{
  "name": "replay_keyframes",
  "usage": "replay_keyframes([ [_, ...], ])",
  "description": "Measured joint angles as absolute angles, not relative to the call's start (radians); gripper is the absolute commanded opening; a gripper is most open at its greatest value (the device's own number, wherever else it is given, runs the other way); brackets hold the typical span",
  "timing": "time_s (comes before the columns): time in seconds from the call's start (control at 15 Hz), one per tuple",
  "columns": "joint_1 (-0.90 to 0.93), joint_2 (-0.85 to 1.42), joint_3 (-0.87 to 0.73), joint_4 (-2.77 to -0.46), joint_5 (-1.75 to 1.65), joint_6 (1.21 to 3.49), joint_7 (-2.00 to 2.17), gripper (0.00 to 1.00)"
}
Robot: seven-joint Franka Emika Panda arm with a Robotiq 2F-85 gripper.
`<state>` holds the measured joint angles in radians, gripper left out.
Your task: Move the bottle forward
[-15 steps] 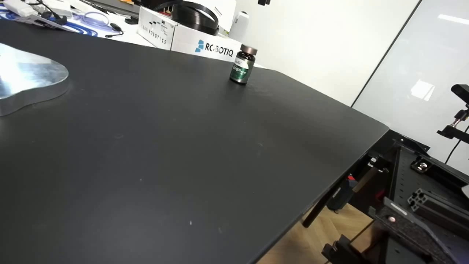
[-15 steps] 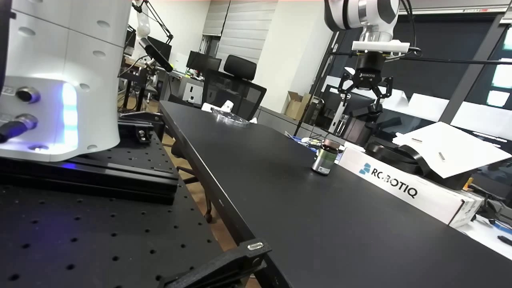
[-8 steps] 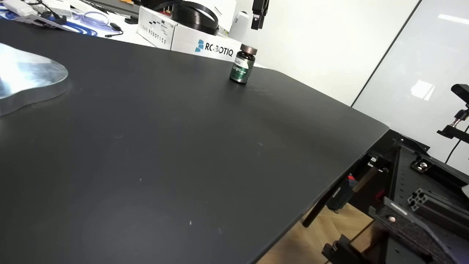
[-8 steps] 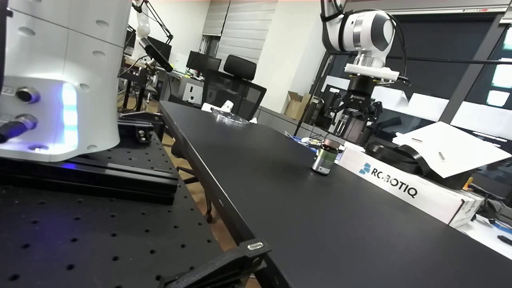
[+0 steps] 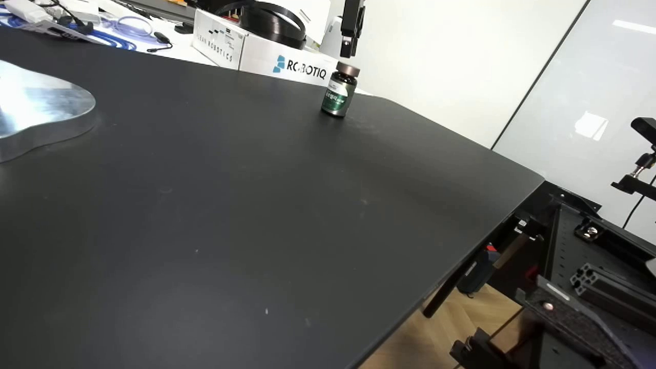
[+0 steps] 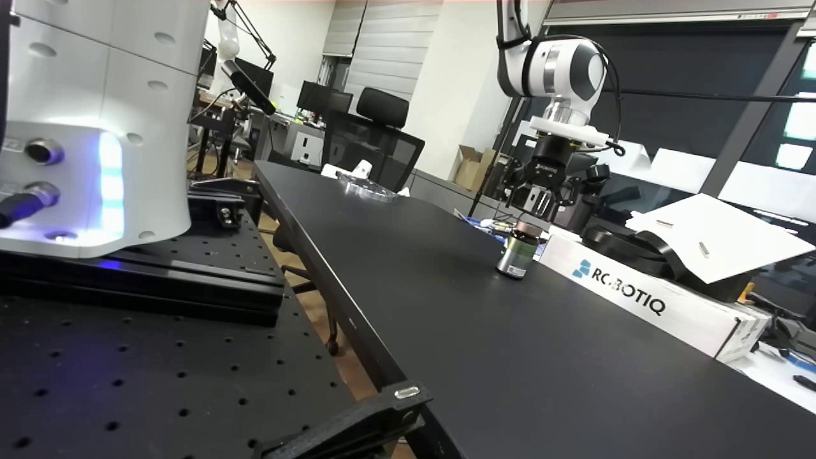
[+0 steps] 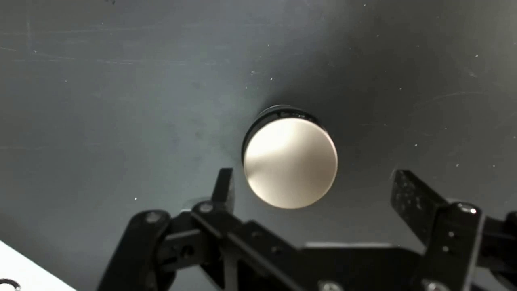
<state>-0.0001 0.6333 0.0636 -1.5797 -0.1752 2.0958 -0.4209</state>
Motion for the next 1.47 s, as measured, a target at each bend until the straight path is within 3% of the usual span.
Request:
replay_keyframes([
  [0.4,-0.008,0.644,0.062,-1.580,-0.175,2.097,-0.421,1.00],
  [0.47,-0.010,0.646,0.062,-1.580,-0.175,2.098,-0.421,0.75],
  [0.53,-0.011,0.648,0.060,-1.580,-0.175,2.098,-0.421,0.74],
  [0.87,-0.020,0.653,0.058,-1.580,-0.174,2.103,-0.421,0.38],
  [1.47,-0.039,0.590,0.056,-1.610,-0.173,2.071,-0.422,0.36],
])
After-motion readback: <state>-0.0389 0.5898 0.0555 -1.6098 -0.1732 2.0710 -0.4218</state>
